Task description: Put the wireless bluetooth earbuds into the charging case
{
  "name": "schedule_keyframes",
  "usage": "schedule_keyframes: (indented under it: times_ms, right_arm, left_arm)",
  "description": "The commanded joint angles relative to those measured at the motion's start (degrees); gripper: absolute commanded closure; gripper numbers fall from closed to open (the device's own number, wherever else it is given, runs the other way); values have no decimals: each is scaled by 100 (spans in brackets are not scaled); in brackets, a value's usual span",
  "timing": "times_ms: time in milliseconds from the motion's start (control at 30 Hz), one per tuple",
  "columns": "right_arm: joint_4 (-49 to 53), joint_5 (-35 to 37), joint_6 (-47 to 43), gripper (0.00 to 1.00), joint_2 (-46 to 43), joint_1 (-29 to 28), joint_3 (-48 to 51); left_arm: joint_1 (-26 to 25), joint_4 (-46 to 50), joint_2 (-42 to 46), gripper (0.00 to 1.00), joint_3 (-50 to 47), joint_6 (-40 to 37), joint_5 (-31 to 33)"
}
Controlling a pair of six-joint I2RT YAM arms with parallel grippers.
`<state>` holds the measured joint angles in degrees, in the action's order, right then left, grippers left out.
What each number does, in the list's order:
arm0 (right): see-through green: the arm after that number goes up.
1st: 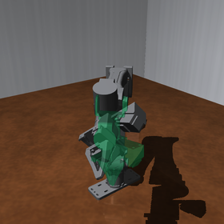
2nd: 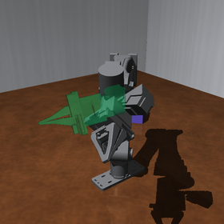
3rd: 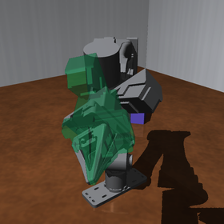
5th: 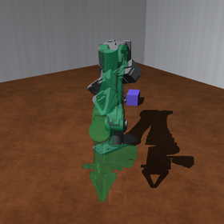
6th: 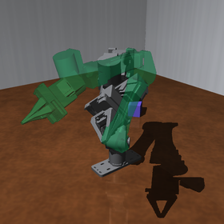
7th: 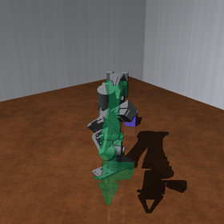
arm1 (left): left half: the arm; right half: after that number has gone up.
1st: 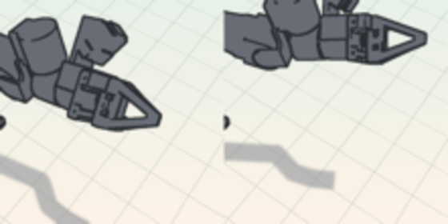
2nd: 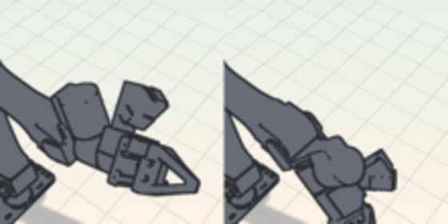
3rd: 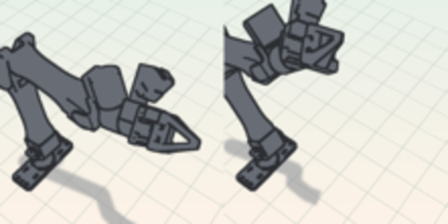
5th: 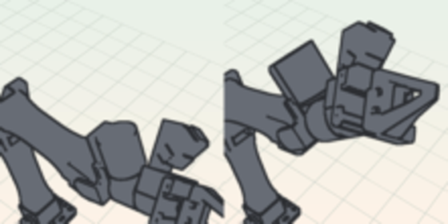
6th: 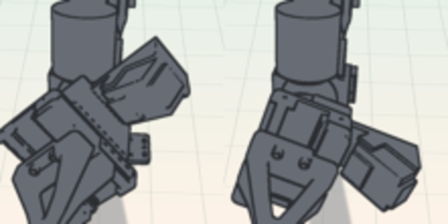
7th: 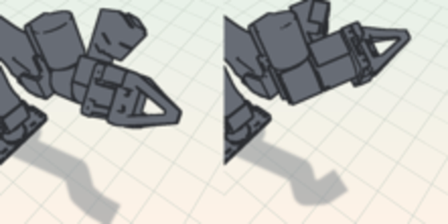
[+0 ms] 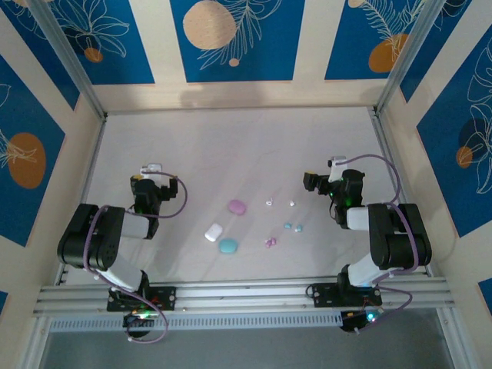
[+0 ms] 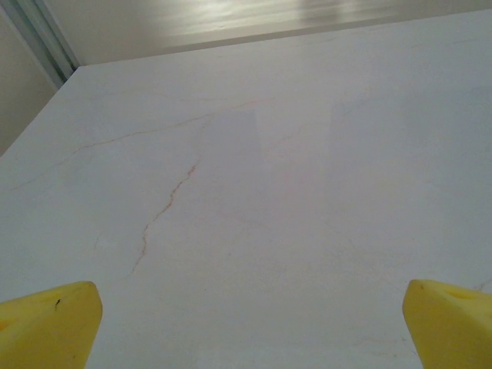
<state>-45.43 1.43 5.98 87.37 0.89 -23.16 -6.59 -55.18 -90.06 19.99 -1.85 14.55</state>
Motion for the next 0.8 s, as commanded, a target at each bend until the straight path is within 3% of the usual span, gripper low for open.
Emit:
schedule_keyframes:
  times_ms: [0,133,200,333,400,533,633,767]
  right_arm:
    - [-53,-64,-68,1,-35,-4,-84]
    - [315,-301,-229,1,-222,-53,-196]
    - [1262,-441,-237,1,-550,-54,-530]
    - [3800,-621,458,1,-908,-34,-1644]
    - [4898,-1063,909,1,-838,-14,-2205]
    - [5582,-2634,1378,1,-646,-124,-2676]
    - [5908,-3011,1157,10,-560,-791,-2888]
    - [6422,-2247,374,22,-406,-1997,-3221]
  left_arm:
    - [66,-90,53,0,33,19,-151]
    - [24,-963,215,0,-491,-94,-352]
    - [26,-1014,515,0,-661,-54,-203]
    - [37,899,1695,0,-364,319,118]
    - [37,1554,2168,0,-247,568,311]
    - [37,2587,3011,0,-121,1366,637]
    - [46,3643,3731,0,-35,2600,769]
    - [60,4078,4527,0,-212,3093,-603]
